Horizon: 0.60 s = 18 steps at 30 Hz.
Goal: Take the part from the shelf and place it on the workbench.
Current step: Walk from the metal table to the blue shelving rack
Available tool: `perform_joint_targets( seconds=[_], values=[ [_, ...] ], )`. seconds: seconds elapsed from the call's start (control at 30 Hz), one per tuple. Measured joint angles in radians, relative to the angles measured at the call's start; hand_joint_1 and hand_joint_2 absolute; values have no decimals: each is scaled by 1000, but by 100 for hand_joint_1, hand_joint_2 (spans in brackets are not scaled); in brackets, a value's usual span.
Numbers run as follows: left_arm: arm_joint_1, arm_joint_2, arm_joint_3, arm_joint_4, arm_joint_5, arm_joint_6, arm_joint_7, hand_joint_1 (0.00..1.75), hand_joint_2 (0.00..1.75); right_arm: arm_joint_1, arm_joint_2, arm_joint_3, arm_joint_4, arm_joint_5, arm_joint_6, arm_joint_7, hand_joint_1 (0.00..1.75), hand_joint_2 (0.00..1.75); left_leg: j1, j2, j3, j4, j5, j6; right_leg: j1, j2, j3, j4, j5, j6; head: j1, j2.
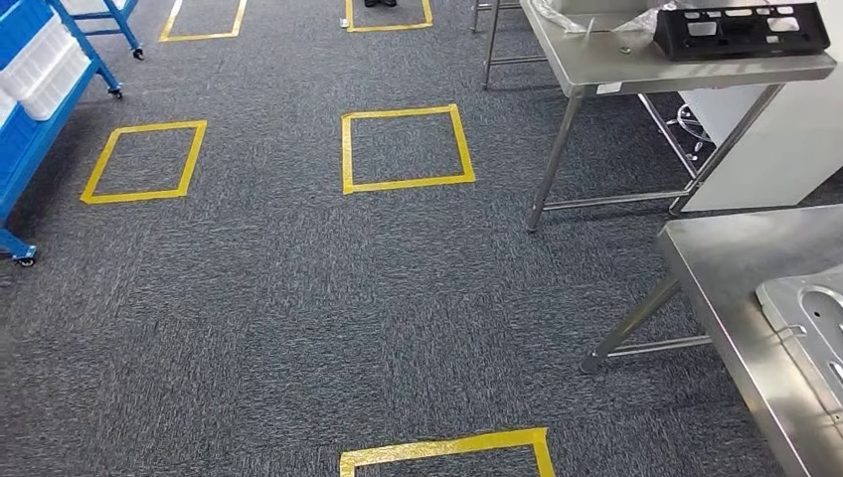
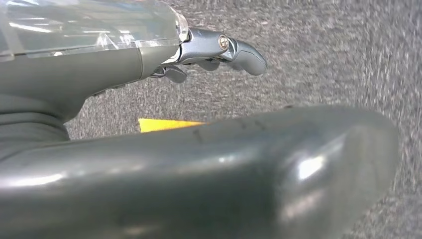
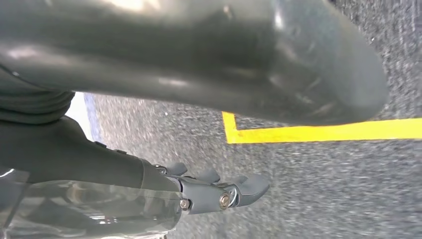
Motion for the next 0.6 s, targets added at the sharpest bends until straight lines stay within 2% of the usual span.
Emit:
perform_joint_targets(
  seconds=[0.03, 0.07, 0.13, 0.2, 0.27, 0.3, 0.33, 0.37, 0.4, 0.43, 0.5, 0.53, 0.57, 0.6],
  values=[
    [-2, 1, -1, 0, -2, 1, 0, 0, 0, 0, 0, 0, 1, 4, 1, 0, 0, 0, -4, 12, 15, -31, 5, 6, 2, -9, 2, 2, -3, 5, 1, 0],
    [-2, 2, -1, 0, -4, 1, 0, 0, 0, -1, 0, 0, 2, 8, 2, 1, 0, 0, -8, 14, 18, -41, 3, 12, 4, -18, 3, 3, -5, 11, 3, 0],
    [2, 4, -2, 0, -6, 3, 0, 0, 0, -6, -1, 1, 4, 15, 4, 5, 0, 0, -9, -7, 15, -45, 8, 25, 1, -26, 6, 5, -10, 22, 5, 0],
    [4, 7, -2, 0, -6, 4, 1, 0, 0, -8, -1, 2, 7, 18, 7, 12, 0, 0, -6, -26, 17, -53, 15, 39, -4, 14, -9, 46, -43, 30, 6, 0],
    [1, 8, -2, 0, -7, 8, 2, 0, 0, -5, -1, 2, 10, 19, 13, 21, 0, 0, -6, -45, 15, -56, 19, 48, -7, 69, -64, 163, -110, 33, 8, 0],
    [-1, 8, -2, 0, -8, 10, 3, 0, 0, -3, -1, 2, 12, 19, 15, 25, 0, 0, -7, -57, 14, -56, 20, 50, -7, 81, -97, 230, -137, 34, 8, 0],
    [-1, 8, -2, 0, -8, 12, 4, 0, 0, -3, -1, 2, 14, 19, 18, 30, 0, 0, -8, -70, 13, -55, 20, 50, -7, 86, -122, 276, -147, 34, 8, 0],
    [0, 8, -2, 0, -9, 13, 5, 0, 0, -2, -1, 2, 16, 19, 19, 33, 0, 0, -9, -84, 13, -54, 21, 51, -7, 89, -131, 289, -137, 33, 8, 0],
    [1, 8, -2, 0, -9, 14, 6, 0, 0, -2, -1, 2, 17, 19, 20, 37, 0, 0, -9, -97, 14, -53, 20, 50, -7, 92, -121, 260, -107, 31, 8, 0],
    [1, 8, -2, 0, -9, 14, 7, 0, 0, -2, -1, 2, 17, 19, 21, 39, 0, 0, -9, -111, 15, -50, 19, 49, -8, 103, -96, 199, -66, 29, 8, 0],
    [0, 7, -2, 0, -10, 14, 7, 0, 0, 0, -2, 2, 17, 19, 23, 41, 0, 0, -9, -136, 11, -42, 17, 41, -12, 154, -44, 75, -8, 25, 8, 0],
    [-1, 6, -2, 0, -10, 14, 7, 0, 0, 0, -2, 2, 18, 19, 24, 41, 0, 0, -8, -147, 6, -40, 17, 35, -12, 175, -31, 40, 2, 23, 8, 0],
    [-1, 6, -3, 0, -10, 14, 7, 0, 0, 0, -2, 2, 18, 19, 25, 41, 0, 0, -6, -158, 1, -39, 19, 28, -11, 185, -28, 28, 1, 21, 8, 0],
    [0, 6, -3, 0, -10, 14, 7, 0, 0, -2, -2, 2, 18, 19, 25, 40, 0, 0, -4, -170, -3, -40, 23, 20, -8, 176, -28, 23, 3, 17, 8, 0]
  ],
)
